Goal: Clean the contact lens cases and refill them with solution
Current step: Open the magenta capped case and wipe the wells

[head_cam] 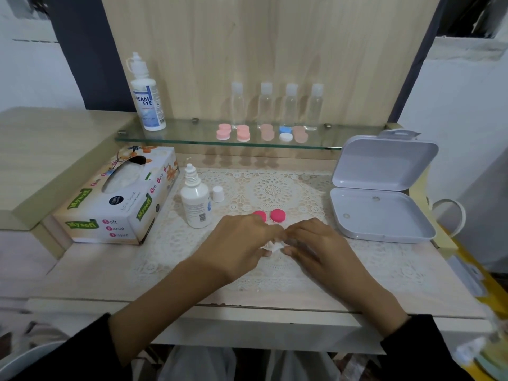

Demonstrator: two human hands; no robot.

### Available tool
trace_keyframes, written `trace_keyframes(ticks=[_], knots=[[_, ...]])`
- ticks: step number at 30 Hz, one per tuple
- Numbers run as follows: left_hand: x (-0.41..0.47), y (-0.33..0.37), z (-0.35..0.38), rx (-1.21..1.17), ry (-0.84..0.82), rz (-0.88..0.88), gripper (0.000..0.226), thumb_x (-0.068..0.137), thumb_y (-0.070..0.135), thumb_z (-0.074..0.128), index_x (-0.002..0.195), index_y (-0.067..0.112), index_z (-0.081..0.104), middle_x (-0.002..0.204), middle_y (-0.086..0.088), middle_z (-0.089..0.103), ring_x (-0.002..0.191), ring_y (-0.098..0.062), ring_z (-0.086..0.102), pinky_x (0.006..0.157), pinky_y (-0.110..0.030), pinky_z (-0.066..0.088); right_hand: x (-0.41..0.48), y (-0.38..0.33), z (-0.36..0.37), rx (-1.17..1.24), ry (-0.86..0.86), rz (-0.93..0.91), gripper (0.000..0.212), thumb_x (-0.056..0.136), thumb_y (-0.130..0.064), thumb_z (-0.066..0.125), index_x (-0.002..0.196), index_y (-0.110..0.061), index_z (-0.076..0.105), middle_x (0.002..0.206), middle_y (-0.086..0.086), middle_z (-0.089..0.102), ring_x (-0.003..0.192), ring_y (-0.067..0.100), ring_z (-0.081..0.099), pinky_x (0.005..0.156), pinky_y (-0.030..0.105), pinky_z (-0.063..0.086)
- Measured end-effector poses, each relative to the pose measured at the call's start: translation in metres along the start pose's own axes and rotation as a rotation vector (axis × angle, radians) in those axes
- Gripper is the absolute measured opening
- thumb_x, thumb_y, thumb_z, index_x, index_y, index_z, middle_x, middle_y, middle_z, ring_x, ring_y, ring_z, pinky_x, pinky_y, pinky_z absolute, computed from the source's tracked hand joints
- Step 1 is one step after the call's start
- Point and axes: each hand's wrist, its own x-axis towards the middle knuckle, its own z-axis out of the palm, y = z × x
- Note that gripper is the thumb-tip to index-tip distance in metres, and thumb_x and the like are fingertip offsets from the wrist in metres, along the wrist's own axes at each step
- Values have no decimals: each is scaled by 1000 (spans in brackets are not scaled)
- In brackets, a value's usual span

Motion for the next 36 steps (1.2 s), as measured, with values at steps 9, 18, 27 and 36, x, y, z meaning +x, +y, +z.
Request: trace_keyframes(ticks=[9,18,27,36], knots=[[6,-1,0,-107,-77,-52,30,81,11,62,96,29,43,93,6,54,86,-12,53,68,-28,44,0,-1,-1,2,-19,12,15,91,-29,60,98,-17,67,100,-11,63,94,12,55,77,32,47],[7,-15,2,-671,-76,-275,36,73,5,76,77,29,49,83,9,69,81,-1,62,78,-26,49,0,-2,-2,36,-12,42,22,91,-30,63,107,-17,70,105,-10,66,98,8,57,79,33,50],[13,-21,3,-804,259,-456,17,79,12,74,81,22,61,83,14,65,86,0,59,79,-18,43,-1,-6,-7,97,26,7,22,91,-26,65,109,-14,68,107,-11,62,94,5,59,76,29,50],[13,-14,-2,-699,52,-291,18,88,16,66,102,25,72,106,17,69,104,4,58,96,-23,42,-4,-17,-13,109,234,-47,15,83,-13,77,96,-7,70,95,-2,63,82,9,62,68,28,50]])
